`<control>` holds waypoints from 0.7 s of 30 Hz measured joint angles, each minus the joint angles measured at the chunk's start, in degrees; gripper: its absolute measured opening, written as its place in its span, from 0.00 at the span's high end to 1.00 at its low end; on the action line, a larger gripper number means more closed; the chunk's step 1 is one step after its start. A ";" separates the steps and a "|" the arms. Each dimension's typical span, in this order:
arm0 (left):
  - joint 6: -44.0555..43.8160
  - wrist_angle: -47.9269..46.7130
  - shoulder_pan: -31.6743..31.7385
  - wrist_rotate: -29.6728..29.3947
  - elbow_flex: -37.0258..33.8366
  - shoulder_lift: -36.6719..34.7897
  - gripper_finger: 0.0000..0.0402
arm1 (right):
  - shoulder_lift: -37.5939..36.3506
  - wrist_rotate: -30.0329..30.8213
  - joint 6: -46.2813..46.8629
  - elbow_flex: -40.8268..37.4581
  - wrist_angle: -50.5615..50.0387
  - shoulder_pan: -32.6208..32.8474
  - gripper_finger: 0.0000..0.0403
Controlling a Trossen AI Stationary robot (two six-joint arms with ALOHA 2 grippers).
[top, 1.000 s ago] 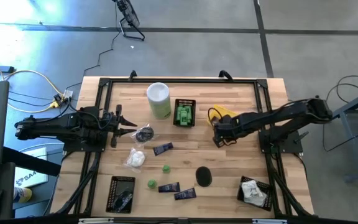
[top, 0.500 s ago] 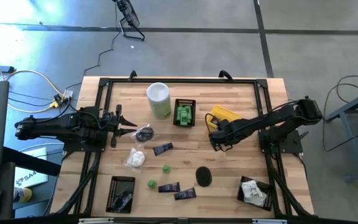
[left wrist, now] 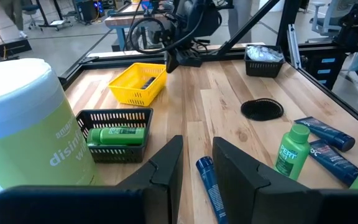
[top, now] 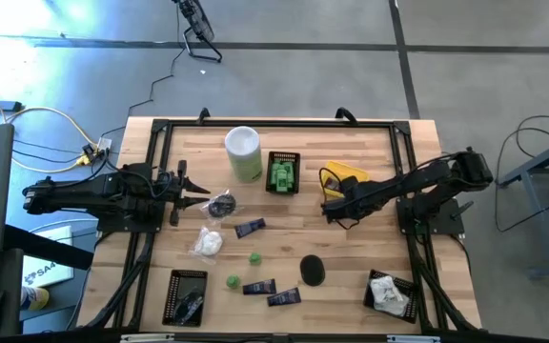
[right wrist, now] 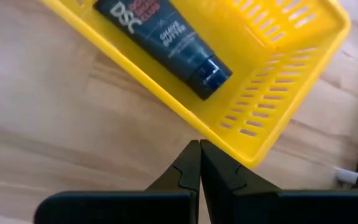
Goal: Pick & Place Travel size toiletries
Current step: Move the yellow bin to the top right of the table
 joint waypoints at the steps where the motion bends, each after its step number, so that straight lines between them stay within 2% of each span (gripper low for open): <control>1: -0.01 0.00 0.02 0.02 0.00 -0.01 0.79 | 0.00 0.56 0.30 0.00 -0.23 0.00 0.99; 15: 0.00 -0.02 0.00 0.02 0.00 -0.02 0.79 | 0.00 5.19 1.46 -1.01 -2.80 -3.63 0.99; 21: 0.00 -0.02 0.00 0.02 0.00 -0.02 0.79 | 0.00 3.41 1.54 -5.70 1.02 -4.55 0.99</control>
